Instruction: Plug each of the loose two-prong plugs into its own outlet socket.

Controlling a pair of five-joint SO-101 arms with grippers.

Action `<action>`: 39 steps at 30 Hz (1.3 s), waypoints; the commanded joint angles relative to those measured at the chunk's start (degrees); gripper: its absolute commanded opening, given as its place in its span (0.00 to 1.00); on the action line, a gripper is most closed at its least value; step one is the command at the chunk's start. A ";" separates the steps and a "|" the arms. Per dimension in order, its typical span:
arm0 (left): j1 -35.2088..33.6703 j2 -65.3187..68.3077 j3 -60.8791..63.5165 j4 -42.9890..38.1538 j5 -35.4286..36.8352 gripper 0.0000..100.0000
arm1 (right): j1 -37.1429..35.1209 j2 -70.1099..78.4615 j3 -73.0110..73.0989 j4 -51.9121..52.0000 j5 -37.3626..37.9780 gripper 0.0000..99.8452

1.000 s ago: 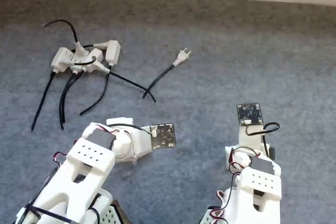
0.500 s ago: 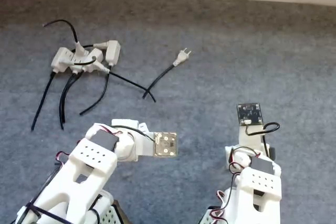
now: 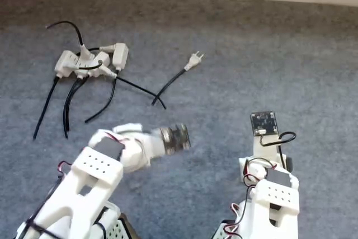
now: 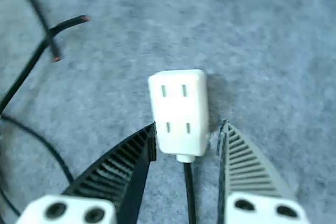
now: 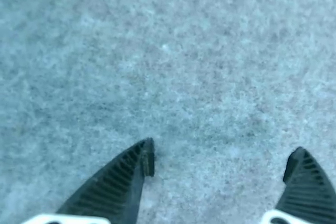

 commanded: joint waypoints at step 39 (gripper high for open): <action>-10.24 38.02 -33.27 14.51 13.45 0.29 | -0.84 -0.31 0.22 -0.84 0.79 0.37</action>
